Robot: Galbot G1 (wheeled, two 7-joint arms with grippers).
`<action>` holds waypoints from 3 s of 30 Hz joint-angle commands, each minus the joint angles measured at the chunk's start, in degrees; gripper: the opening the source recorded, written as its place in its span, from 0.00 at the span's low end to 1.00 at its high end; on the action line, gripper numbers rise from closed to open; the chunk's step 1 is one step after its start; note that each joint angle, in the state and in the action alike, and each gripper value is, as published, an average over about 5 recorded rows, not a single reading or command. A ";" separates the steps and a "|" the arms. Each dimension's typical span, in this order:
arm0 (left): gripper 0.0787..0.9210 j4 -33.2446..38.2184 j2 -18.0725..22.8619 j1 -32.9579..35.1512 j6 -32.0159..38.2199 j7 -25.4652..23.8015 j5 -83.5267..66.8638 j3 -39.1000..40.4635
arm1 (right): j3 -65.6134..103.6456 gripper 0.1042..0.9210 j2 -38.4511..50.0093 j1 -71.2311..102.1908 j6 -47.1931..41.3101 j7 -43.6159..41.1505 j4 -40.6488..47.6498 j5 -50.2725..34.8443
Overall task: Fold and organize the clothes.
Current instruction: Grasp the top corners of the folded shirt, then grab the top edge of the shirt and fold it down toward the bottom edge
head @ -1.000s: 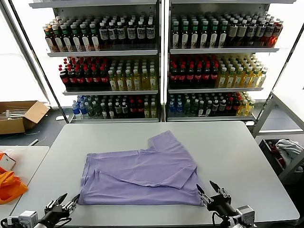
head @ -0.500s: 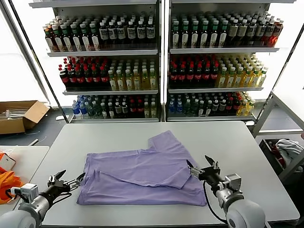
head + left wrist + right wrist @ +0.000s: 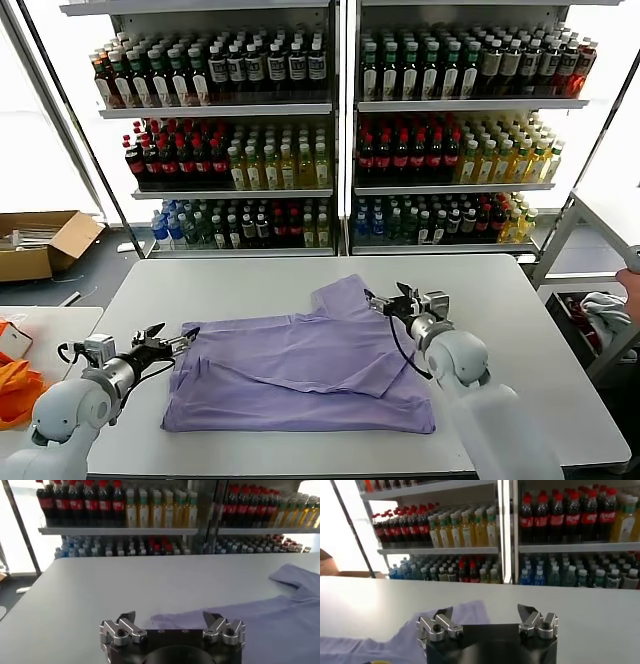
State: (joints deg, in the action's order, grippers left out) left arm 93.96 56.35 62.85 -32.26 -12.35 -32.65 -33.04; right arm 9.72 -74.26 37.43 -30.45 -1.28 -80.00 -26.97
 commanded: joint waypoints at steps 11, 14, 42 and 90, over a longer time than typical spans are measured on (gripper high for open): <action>0.88 -8.33 -0.34 -7.42 -0.68 -0.24 1.54 5.73 | -4.91 0.88 -5.99 -13.22 -0.26 -1.78 20.66 2.14; 0.88 -7.41 -0.64 -5.98 -0.76 -0.58 3.00 5.54 | -5.11 0.88 -6.23 -13.22 -0.30 -1.73 21.11 1.79; 0.03 -6.31 0.07 -5.71 1.14 -1.26 3.33 6.98 | -4.71 0.14 -3.66 -7.70 -0.21 1.96 9.26 -7.55; 0.01 23.22 2.21 24.43 3.98 -0.93 -0.24 -9.61 | 17.18 0.00 11.15 49.74 2.16 5.92 -46.25 -18.29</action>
State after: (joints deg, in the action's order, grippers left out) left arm 113.15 57.77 80.50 -28.34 -12.79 -33.76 -39.72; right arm 23.46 -63.64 77.39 -28.45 4.46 -120.56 -46.07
